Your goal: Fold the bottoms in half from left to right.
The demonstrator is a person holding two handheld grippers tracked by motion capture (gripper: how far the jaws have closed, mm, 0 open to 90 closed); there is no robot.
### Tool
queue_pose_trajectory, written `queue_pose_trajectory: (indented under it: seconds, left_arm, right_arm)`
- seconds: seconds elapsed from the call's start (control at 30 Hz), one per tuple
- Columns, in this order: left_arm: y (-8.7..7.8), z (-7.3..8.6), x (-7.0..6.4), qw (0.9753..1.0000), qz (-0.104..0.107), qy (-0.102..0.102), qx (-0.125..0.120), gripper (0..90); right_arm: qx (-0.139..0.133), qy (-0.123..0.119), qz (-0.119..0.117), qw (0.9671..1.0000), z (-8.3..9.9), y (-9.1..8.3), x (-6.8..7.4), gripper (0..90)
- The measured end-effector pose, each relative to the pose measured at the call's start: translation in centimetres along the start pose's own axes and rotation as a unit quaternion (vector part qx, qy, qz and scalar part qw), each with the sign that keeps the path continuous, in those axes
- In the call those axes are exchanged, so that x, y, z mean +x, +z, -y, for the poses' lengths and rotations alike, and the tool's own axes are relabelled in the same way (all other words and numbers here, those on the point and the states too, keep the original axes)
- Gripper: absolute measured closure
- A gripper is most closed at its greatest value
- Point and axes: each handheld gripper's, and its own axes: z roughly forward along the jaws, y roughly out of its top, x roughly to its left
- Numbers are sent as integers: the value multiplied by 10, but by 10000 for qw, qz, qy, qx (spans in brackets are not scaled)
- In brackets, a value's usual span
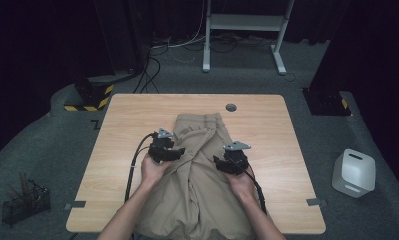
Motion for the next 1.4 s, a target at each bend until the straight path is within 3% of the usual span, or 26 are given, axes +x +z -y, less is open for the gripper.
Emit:
queue_pose_trajectory:
  seconds: [0.2,0.47,0.57,0.63,0.73,0.8,1.03,1.13,1.2,1.4]
  left_arm:
    - [-26,24,2,9997,204,-100,-57,393]
    - [-33,55,-7,9996,254,-6,81,386]
    - [-29,61,-11,9995,162,88,245,458]
    - [-25,62,-12,9991,53,205,370,561]
    - [-21,62,-11,9992,126,100,375,771]
    - [-23,61,-13,9994,187,16,297,843]
    - [-32,54,-27,9974,705,-172,-42,873]
    - [-20,55,-31,9975,683,-119,112,873]
    - [-11,56,-29,9975,639,-202,208,873]
    - [9,48,-10,9977,440,-452,265,876]
  right_arm:
    - [127,-128,15,9998,19,-23,-5,469]
    - [170,-223,116,9995,38,-38,-7,493]
    - [286,-218,68,9993,44,-33,-7,494]
    - [327,-242,73,9991,46,-29,-5,494]
    - [292,-254,75,9992,49,-25,-2,495]
    - [277,-260,70,9993,50,-25,-1,493]
    - [270,-305,-29,9992,52,-27,1,485]
    - [227,-300,-37,9993,52,-26,3,478]
    - [198,-300,-44,9993,53,-25,4,474]
    - [148,-292,-18,9995,45,-14,6,467]
